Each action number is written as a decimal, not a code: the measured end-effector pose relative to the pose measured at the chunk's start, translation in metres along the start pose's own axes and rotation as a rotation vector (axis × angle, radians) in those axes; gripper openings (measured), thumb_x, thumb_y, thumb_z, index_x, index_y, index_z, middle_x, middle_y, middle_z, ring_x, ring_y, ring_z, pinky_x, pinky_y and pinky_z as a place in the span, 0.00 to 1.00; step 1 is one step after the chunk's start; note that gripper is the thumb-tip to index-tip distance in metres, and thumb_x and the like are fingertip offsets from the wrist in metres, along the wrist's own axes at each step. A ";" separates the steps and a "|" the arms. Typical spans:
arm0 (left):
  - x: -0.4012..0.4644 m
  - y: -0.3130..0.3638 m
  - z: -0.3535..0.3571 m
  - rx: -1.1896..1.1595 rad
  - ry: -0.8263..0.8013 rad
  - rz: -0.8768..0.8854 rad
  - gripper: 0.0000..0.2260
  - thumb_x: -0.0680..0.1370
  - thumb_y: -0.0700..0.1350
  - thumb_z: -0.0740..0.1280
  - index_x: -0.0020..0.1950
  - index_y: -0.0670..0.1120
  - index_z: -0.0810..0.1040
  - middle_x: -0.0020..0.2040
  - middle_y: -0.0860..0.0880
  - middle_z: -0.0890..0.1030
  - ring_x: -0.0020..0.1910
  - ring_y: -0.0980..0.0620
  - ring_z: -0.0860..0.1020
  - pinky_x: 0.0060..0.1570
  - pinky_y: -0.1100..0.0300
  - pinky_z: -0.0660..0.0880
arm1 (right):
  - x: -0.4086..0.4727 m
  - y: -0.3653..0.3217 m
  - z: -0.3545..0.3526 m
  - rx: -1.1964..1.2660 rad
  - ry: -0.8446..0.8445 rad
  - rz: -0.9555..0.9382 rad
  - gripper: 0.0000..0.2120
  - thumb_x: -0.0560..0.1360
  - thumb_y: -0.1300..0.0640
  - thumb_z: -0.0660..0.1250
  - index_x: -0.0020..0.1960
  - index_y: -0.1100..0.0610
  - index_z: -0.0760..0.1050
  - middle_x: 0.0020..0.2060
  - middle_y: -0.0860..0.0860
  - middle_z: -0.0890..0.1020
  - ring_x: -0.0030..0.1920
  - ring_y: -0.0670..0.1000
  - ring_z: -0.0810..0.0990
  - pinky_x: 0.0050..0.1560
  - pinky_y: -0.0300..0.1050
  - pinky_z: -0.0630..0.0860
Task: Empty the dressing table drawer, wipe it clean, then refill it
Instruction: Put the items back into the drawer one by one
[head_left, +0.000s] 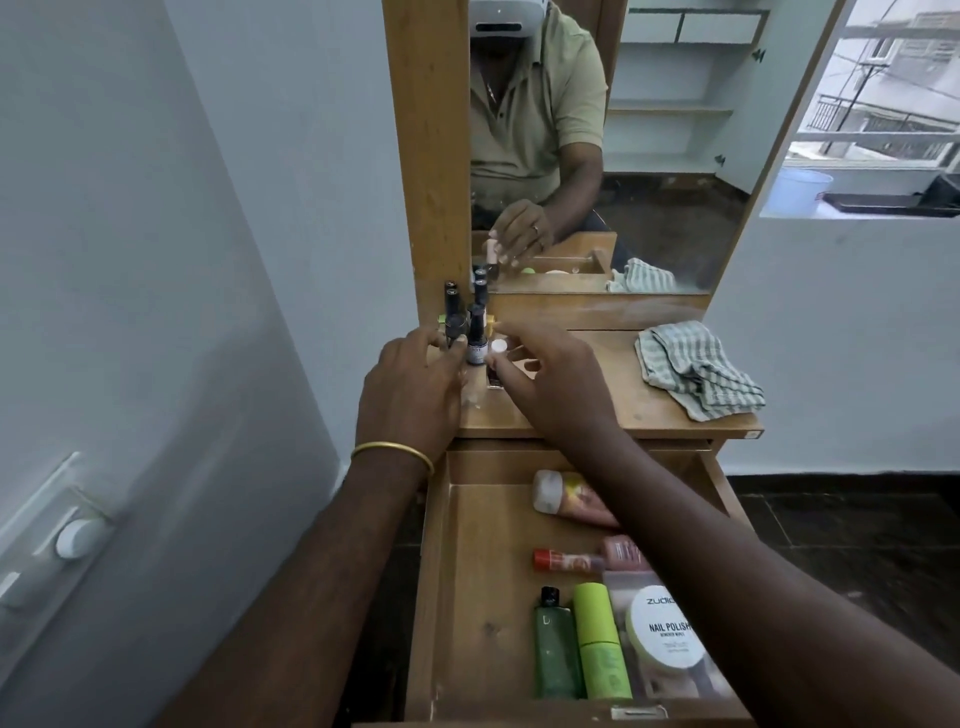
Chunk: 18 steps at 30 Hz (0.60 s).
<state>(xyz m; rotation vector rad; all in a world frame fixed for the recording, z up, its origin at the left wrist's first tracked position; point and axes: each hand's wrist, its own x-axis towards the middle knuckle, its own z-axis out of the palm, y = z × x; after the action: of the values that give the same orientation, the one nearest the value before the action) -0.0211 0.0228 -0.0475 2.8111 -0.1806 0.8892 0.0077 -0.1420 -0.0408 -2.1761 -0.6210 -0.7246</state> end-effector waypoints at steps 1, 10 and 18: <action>0.000 0.000 0.000 -0.004 0.009 0.002 0.15 0.74 0.43 0.71 0.61 0.46 0.81 0.59 0.42 0.79 0.54 0.39 0.77 0.46 0.49 0.77 | -0.001 -0.001 -0.002 0.022 0.008 0.008 0.12 0.75 0.59 0.71 0.59 0.57 0.81 0.48 0.51 0.84 0.44 0.49 0.82 0.44 0.51 0.81; 0.000 0.010 -0.021 0.088 -0.044 0.078 0.09 0.70 0.39 0.76 0.49 0.43 0.85 0.42 0.43 0.86 0.40 0.41 0.82 0.38 0.54 0.78 | -0.023 -0.018 -0.030 0.141 -0.006 0.110 0.09 0.76 0.59 0.71 0.56 0.56 0.81 0.50 0.49 0.81 0.45 0.44 0.81 0.45 0.37 0.80; -0.044 0.026 -0.065 -0.156 -0.202 0.080 0.10 0.75 0.43 0.70 0.56 0.50 0.84 0.53 0.49 0.84 0.51 0.45 0.79 0.51 0.49 0.77 | -0.077 -0.050 -0.059 0.170 -0.220 0.357 0.05 0.74 0.57 0.73 0.49 0.51 0.81 0.43 0.44 0.80 0.40 0.39 0.78 0.37 0.30 0.71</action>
<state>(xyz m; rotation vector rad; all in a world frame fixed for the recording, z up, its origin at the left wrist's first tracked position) -0.0977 0.0139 -0.0170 2.7594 -0.3761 0.5767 -0.0967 -0.1722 -0.0337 -2.1429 -0.3705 -0.2384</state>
